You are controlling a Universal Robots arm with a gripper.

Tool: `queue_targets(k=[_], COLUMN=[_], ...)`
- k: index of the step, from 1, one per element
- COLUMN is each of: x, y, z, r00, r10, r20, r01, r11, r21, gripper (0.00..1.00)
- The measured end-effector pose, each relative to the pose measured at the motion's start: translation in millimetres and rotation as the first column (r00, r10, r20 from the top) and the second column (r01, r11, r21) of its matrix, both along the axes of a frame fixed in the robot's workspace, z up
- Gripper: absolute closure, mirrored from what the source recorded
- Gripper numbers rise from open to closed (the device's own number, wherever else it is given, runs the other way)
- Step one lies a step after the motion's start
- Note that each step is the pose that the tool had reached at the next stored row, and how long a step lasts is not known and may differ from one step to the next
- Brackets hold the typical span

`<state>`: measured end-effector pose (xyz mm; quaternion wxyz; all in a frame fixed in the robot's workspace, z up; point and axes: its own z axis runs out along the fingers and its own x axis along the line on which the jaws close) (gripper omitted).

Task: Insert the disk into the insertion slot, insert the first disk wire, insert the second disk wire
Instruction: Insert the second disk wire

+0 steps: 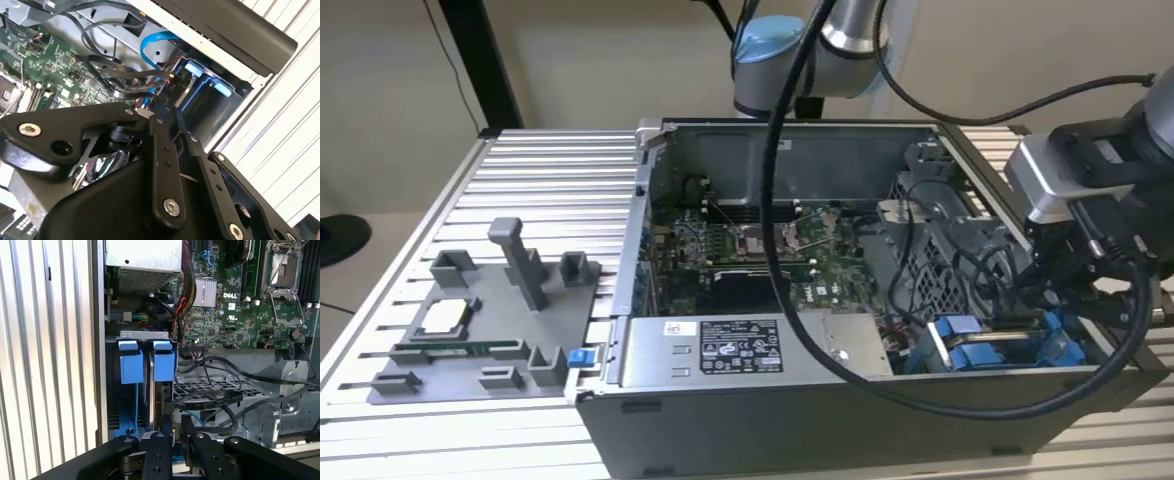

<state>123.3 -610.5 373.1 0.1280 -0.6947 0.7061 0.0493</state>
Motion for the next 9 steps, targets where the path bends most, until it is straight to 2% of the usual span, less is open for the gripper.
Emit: queue_targets(k=[2,9], x=[0.0,0.0], y=[0.0,0.0], z=[7.0,8.0], r00=[1.0000,1.0000], r10=[0.000,0.000], r20=[-0.0001,0.0000], r01=[0.000,0.000], r11=[1.0000,1.0000], r21=[-0.0002,-0.0001], gripper=[0.00,0.00])
